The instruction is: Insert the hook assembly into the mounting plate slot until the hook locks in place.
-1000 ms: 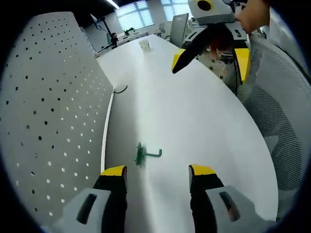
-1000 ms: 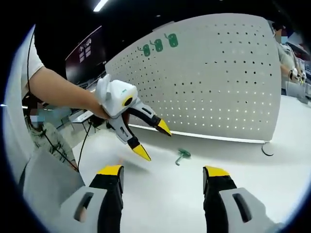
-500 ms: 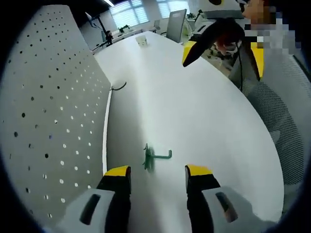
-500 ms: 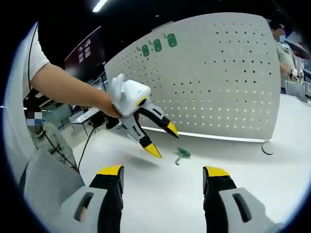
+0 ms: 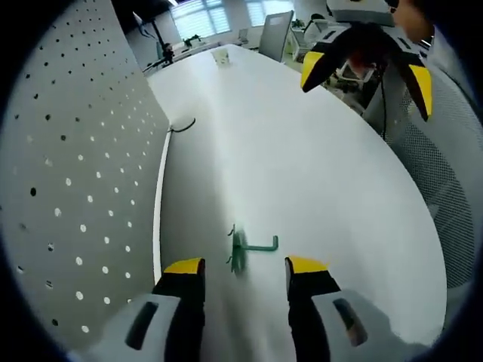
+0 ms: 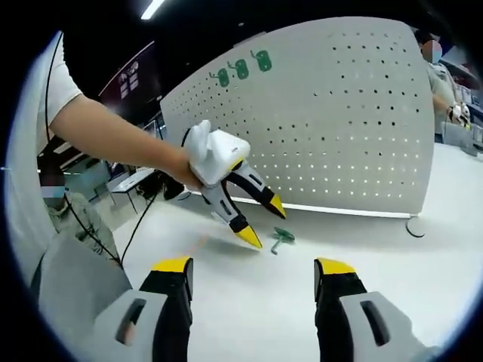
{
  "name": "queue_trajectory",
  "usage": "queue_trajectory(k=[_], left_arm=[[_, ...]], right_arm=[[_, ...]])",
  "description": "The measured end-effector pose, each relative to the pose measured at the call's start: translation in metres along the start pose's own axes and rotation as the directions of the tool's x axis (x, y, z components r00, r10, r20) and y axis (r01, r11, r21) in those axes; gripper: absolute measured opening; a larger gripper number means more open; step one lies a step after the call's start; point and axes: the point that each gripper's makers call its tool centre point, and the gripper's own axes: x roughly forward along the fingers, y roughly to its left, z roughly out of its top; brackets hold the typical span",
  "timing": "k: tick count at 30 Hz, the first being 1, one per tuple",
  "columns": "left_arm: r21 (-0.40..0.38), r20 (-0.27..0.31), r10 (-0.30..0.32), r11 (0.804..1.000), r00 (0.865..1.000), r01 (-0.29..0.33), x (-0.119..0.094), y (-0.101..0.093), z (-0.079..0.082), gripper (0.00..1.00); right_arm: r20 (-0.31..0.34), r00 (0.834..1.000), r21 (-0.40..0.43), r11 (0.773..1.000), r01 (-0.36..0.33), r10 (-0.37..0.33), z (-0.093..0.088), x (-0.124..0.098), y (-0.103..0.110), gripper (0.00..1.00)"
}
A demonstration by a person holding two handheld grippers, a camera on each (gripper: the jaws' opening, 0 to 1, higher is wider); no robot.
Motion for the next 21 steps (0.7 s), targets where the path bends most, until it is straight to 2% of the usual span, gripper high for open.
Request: queue_trajectory(k=[7,14,21], left_arm=[[-0.018,-0.006,-0.031,0.999,0.999,0.031,0.0061,-0.0010,-0.0066,0.44],[-0.073,0.018,-0.062,0.995,0.998,0.063,0.0085,0.0003,-0.0047,0.42],[-0.076,0.027,-0.074,0.994,0.997,0.076,0.0094,0.0006,-0.0043,0.41]], right_arm=[[-0.006,1.000,0.007,1.000,0.000,0.000,-0.0020,0.0003,-0.0012,0.62],[-0.014,1.000,0.018,1.000,-0.002,0.002,-0.0043,0.0010,-0.0014,0.60],[-0.018,1.000,0.037,0.999,-0.005,0.006,-0.0053,0.0011,-0.0007,0.57]])
